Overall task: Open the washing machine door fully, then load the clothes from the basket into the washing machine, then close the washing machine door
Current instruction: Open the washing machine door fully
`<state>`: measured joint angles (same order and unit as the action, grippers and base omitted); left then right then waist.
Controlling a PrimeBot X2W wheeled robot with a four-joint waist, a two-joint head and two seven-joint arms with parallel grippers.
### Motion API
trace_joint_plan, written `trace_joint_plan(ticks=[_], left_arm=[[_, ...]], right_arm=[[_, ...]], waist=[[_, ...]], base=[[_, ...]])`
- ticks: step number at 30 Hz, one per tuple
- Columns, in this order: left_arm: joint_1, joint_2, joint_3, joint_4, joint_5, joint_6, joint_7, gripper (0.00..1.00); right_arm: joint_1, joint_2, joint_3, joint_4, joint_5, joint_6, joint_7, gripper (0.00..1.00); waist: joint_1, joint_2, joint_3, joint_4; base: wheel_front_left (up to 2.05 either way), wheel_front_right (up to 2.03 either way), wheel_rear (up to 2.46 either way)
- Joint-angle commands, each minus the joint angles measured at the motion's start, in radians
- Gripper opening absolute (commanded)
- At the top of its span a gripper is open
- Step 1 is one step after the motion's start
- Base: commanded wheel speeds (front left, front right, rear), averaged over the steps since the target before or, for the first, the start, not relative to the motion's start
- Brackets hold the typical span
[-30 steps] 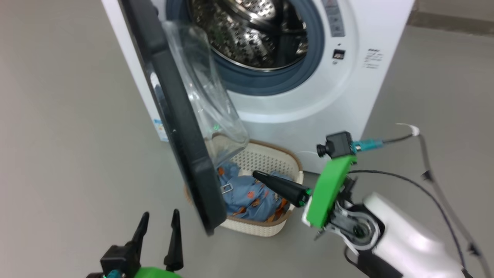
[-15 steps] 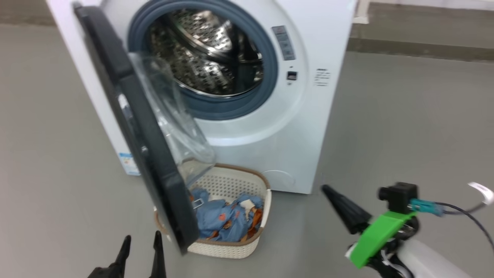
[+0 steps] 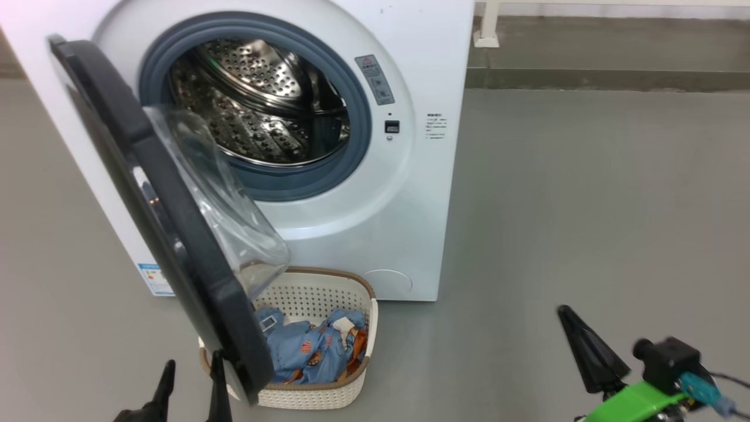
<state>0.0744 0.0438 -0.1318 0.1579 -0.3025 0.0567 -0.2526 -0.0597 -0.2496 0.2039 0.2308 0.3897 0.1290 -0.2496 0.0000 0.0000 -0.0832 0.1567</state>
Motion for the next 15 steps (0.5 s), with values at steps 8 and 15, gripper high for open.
trace_joint_plan(ticks=[8,15], left_arm=[[-0.028,0.006,0.052,-0.032,0.016,-0.008,-0.009,1.00],[-0.036,0.006,0.063,-0.029,0.016,-0.013,-0.009,1.00]], right_arm=[[0.089,0.088,-0.124,-0.104,-0.169,0.002,-0.012,0.00],[0.149,0.145,-0.185,-0.134,-0.227,0.002,-0.012,0.00]], waist=[[0.0000,0.0000,0.011,-0.032],[0.0000,0.0000,0.019,-0.040]], base=[[0.00,0.00,0.00],[0.00,0.00,0.00]])
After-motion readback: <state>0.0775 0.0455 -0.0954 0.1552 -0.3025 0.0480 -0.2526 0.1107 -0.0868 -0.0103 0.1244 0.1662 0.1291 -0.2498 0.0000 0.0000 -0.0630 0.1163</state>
